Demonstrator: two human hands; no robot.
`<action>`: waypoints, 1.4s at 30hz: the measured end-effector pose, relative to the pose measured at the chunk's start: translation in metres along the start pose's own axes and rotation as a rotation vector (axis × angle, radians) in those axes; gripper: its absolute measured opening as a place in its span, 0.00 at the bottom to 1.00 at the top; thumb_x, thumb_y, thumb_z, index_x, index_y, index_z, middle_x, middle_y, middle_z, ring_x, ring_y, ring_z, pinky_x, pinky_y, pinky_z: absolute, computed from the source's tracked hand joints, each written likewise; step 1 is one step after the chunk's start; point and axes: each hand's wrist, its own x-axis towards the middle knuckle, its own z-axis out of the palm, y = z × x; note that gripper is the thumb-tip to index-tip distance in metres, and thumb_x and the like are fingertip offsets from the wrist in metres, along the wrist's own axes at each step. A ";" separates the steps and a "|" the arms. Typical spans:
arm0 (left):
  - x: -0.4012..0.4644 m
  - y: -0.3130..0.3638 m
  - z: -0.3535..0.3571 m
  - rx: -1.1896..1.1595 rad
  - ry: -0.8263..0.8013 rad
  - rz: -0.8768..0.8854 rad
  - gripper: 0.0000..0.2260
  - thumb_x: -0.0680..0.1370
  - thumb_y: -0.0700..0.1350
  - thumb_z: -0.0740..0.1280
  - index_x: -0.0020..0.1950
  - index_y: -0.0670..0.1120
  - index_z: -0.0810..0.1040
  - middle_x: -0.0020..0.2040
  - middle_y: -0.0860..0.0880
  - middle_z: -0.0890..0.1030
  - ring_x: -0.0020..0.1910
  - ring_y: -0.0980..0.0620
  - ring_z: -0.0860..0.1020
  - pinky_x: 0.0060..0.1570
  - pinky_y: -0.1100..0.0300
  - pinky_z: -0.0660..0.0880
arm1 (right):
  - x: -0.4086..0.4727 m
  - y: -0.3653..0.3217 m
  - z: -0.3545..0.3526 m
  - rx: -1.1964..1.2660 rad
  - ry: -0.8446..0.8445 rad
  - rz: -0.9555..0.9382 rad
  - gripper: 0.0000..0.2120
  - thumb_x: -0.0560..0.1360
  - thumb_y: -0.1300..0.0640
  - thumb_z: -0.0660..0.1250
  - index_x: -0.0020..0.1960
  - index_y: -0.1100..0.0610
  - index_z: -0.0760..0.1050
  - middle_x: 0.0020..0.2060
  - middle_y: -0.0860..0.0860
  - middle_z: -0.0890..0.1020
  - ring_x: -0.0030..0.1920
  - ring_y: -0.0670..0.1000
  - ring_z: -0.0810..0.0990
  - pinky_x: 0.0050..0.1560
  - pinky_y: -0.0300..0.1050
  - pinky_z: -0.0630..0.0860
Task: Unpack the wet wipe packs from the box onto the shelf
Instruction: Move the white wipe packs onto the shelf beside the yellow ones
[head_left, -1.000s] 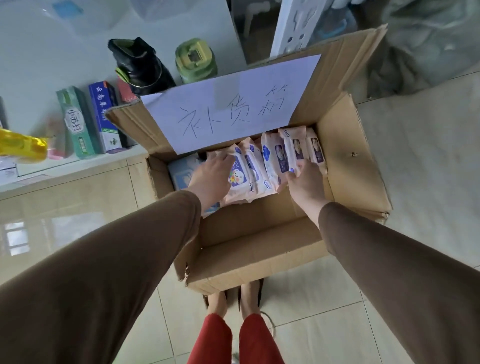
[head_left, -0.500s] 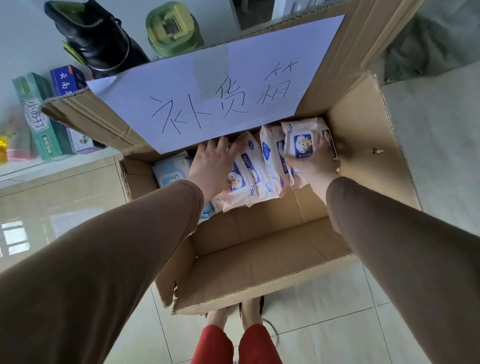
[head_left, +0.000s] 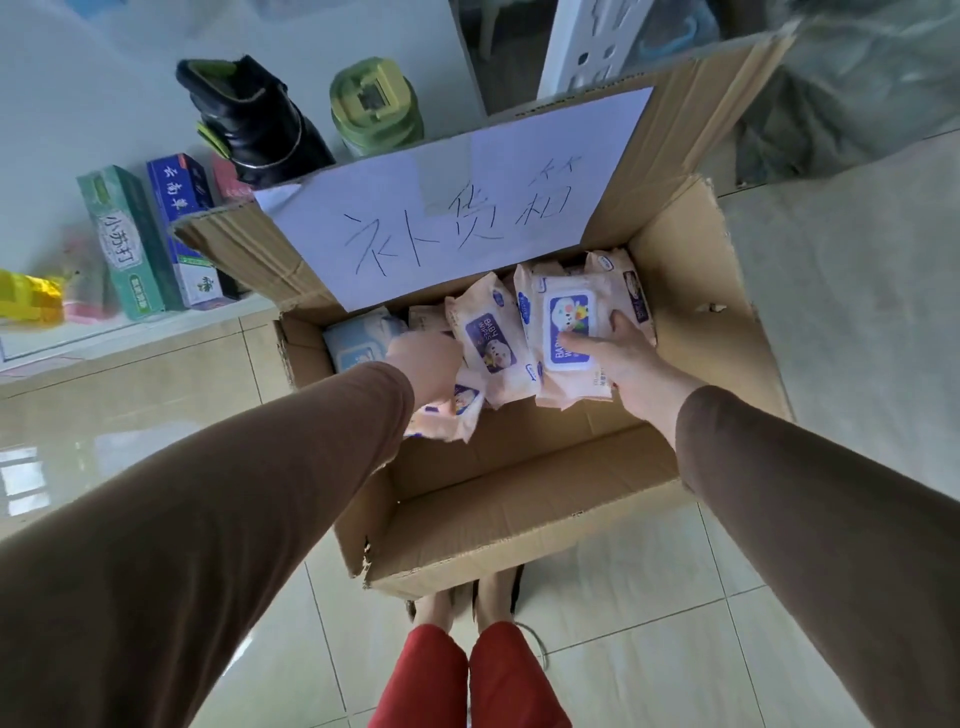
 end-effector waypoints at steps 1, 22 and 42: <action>-0.014 -0.003 0.000 -0.020 -0.027 -0.031 0.16 0.73 0.48 0.72 0.59 0.46 0.78 0.50 0.49 0.80 0.51 0.45 0.80 0.42 0.55 0.73 | -0.015 -0.004 0.003 0.005 -0.019 -0.014 0.25 0.69 0.56 0.79 0.63 0.51 0.74 0.53 0.50 0.84 0.49 0.51 0.86 0.44 0.48 0.84; -0.543 -0.306 -0.173 -1.278 0.664 -0.168 0.15 0.74 0.39 0.72 0.53 0.50 0.68 0.44 0.47 0.84 0.38 0.43 0.83 0.36 0.46 0.77 | -0.459 -0.328 0.222 -0.125 -0.517 -0.486 0.24 0.75 0.60 0.71 0.69 0.51 0.71 0.59 0.54 0.83 0.58 0.58 0.83 0.56 0.59 0.80; -0.484 -0.615 -0.341 -0.915 0.906 -0.188 0.13 0.72 0.40 0.73 0.56 0.49 0.83 0.47 0.49 0.83 0.48 0.46 0.79 0.42 0.56 0.72 | -0.393 -0.599 0.403 -0.492 -0.239 -0.779 0.14 0.74 0.62 0.74 0.57 0.56 0.74 0.50 0.51 0.82 0.46 0.50 0.82 0.44 0.43 0.76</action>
